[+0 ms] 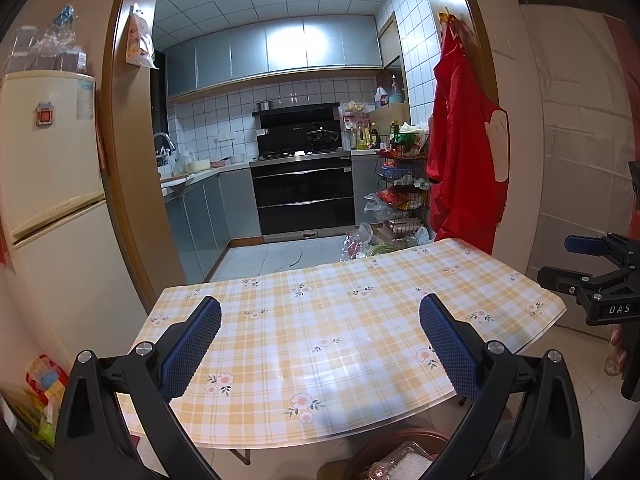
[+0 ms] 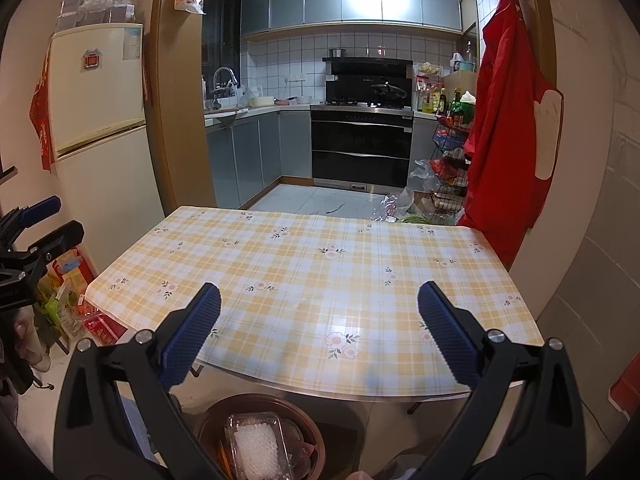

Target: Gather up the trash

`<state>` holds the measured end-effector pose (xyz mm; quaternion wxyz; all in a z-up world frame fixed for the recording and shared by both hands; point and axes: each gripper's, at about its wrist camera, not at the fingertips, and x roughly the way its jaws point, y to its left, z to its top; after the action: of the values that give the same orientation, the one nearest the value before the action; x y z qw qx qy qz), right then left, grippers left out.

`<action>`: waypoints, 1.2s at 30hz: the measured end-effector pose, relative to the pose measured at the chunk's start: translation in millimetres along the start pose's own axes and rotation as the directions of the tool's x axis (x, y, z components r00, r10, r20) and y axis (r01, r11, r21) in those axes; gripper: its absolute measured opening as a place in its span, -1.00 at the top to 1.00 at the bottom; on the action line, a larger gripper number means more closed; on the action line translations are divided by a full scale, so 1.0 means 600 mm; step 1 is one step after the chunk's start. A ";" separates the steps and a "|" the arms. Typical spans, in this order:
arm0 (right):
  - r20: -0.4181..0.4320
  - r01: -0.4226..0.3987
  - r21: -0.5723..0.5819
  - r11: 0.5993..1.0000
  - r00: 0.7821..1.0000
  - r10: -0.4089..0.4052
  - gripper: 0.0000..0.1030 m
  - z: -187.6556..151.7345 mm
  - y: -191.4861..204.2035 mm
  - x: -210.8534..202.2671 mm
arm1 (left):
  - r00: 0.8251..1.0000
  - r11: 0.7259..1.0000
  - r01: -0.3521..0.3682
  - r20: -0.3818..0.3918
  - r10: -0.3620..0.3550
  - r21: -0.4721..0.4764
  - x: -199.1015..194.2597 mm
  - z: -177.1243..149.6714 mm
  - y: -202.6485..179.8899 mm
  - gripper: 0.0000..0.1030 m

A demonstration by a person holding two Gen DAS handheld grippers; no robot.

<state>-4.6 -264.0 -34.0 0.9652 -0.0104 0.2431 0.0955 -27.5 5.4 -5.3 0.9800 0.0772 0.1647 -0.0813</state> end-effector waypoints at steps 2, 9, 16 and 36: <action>-0.001 0.003 0.003 1.000 1.000 -0.003 -0.89 -0.001 0.001 0.000 | 1.000 1.000 -0.001 -0.002 0.001 0.001 0.001 0.001 -0.001 -0.89; -0.003 0.006 0.014 1.000 1.000 -0.006 -0.89 -0.001 0.002 0.002 | 1.000 1.000 -0.006 0.000 0.006 0.005 0.000 0.003 -0.001 -0.89; -0.006 0.002 0.016 1.000 1.000 -0.002 -0.89 -0.003 0.003 0.003 | 1.000 1.000 -0.009 0.001 0.009 0.006 -0.001 0.003 -0.001 -0.89; -0.012 0.002 0.023 1.000 1.000 -0.002 -0.89 -0.007 0.002 0.004 | 1.000 1.000 -0.017 -0.006 0.016 -0.008 0.001 0.003 0.002 -0.89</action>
<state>-4.6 -262.7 -39.1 0.9640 0.0002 0.2498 0.0915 -26.1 6.0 -3.5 0.9804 0.0749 0.1673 -0.0723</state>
